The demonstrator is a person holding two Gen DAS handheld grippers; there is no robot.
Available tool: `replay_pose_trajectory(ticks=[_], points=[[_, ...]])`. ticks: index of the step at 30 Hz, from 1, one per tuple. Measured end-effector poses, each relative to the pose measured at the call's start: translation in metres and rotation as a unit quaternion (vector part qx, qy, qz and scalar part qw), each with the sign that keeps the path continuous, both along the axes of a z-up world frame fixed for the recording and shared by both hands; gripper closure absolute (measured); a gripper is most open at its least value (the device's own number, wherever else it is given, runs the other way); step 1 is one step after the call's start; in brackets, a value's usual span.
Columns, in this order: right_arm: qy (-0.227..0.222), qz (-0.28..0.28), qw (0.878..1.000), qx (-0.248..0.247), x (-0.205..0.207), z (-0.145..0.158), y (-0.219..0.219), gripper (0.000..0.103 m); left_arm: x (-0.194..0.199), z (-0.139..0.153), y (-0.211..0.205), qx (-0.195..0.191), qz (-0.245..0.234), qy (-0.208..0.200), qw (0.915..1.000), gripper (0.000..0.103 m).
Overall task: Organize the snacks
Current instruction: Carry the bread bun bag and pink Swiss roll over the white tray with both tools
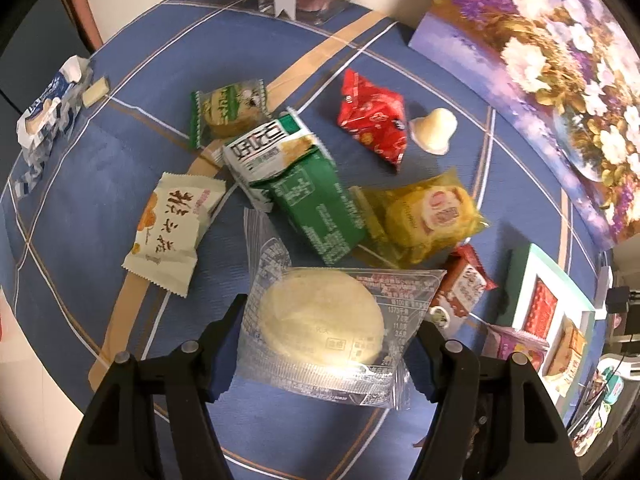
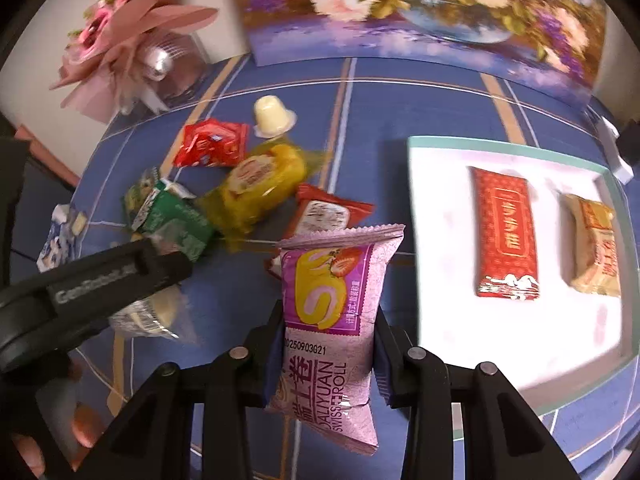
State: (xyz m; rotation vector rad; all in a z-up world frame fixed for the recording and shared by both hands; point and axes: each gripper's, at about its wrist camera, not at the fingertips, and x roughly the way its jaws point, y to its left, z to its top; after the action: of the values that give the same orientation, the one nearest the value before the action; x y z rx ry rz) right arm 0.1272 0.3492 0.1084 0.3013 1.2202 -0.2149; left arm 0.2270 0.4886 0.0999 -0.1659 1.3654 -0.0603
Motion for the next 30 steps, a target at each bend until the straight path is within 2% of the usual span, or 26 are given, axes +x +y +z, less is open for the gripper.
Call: replay_pose_trajectory(ticks=[5, 9, 14, 19, 24, 30], points=[[0.003, -0.045, 0.999, -0.023, -0.011, 0.010, -0.040, 0.063, -0.008, 0.009, -0.020, -0.013, -0.026, -0.011, 0.9995, 0.032], [0.014, -0.101, 0.994, -0.028, -0.027, 0.013, -0.082, 0.063, -0.021, 0.014, -0.052, -0.026, -0.070, -0.014, 0.9971, 0.032], [0.018, -0.171, 0.985, -0.035, -0.052, 0.022, -0.133, 0.063, -0.048, 0.022, -0.100, -0.032, -0.143, -0.027, 0.9889, 0.032], [0.013, -0.237, 0.971, -0.040, -0.079, 0.032, -0.175, 0.063, -0.078, 0.028, -0.147, -0.023, -0.210, -0.046, 0.9764, 0.032], [0.009, -0.285, 0.958, -0.043, -0.106, 0.040, -0.210, 0.063, -0.095, 0.022, -0.179, -0.011, -0.241, -0.053, 0.9691, 0.032], [0.017, -0.321, 0.946, -0.049, -0.117, 0.035, -0.234, 0.063, -0.090, 0.009, -0.195, 0.014, -0.249, -0.061, 0.9665, 0.032]])
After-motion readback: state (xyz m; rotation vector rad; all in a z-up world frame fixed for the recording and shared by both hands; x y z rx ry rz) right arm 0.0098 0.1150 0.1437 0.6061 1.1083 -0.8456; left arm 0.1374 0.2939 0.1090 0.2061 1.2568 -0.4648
